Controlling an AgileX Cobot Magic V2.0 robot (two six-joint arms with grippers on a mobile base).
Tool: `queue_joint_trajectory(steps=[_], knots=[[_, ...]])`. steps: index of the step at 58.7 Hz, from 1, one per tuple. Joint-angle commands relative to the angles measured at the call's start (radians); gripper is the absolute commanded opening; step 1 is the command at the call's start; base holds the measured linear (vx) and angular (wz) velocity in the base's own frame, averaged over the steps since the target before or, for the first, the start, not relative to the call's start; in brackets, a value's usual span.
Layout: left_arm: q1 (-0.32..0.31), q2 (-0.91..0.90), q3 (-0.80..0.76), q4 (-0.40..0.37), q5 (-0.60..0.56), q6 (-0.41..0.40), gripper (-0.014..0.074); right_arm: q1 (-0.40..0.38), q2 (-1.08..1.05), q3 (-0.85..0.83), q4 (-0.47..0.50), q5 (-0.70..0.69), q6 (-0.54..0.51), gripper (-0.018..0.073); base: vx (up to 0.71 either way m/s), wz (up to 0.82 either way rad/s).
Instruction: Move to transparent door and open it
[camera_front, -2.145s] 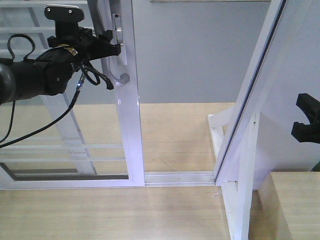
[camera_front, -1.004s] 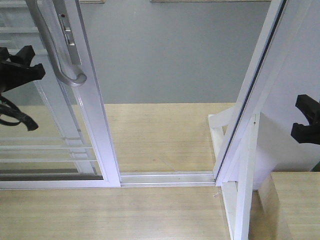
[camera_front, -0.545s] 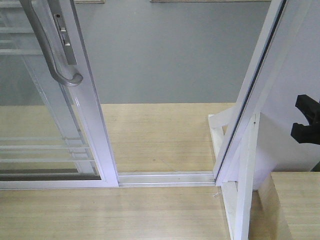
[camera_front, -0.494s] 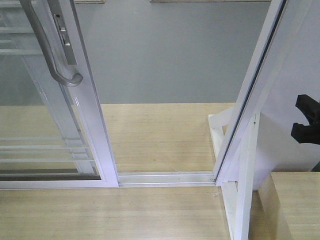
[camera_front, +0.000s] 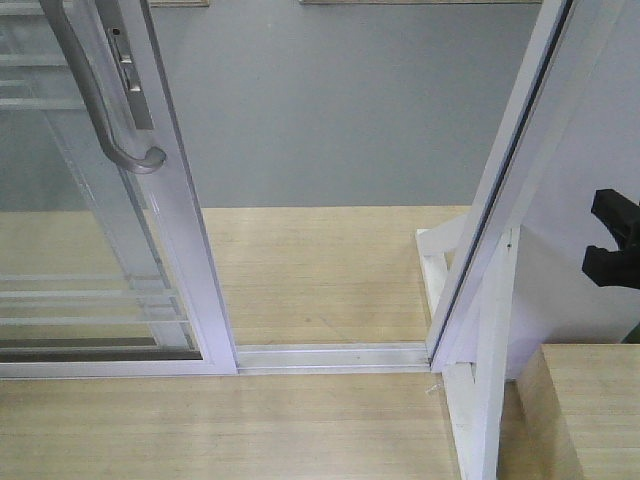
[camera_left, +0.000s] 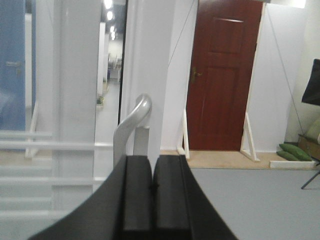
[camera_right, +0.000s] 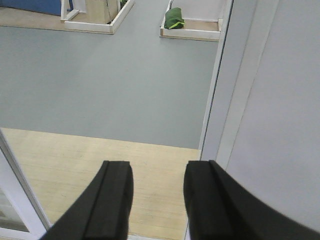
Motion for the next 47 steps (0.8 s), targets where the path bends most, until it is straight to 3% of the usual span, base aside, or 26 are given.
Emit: queue_joint_trajectory(steps=[1,15,24,28,33,47], knots=[[-0.002,-0.103,0.015,0.076,-0.045,-0.023,-0.0008,-0.005,-0.004,-0.030,-0.002,-0.075,-0.006,0.0333,0.00,0.00],[-0.002,-0.369,0.231,0.094,0.081,-0.023,-0.0007,-0.005,-0.004,-0.030,-0.001,-0.078,-0.006,0.0333,0.00,0.00],[-0.002,-0.523,0.418,0.094,0.076,-0.022,-0.0007,-0.005,-0.004,-0.030,-0.001,-0.077,-0.006,0.0333,0.00,0.00],[-0.002,-0.513,0.487,0.094,0.022,-0.022,-0.0007,-0.005,-0.004,-0.030,-0.001,-0.072,-0.006,0.0333,0.00,0.00],[-0.003,-0.517,0.474,0.094,0.100,-0.022,-0.0007,-0.005,-0.004,-0.030,-0.001,-0.071,-0.006,0.0333,0.00,0.00],[-0.002,-0.518,0.473,0.094,0.115,-0.022,-0.0006,-0.005,-0.004,-0.030,-0.001,-0.067,-0.006,0.0333,0.00,0.00]])
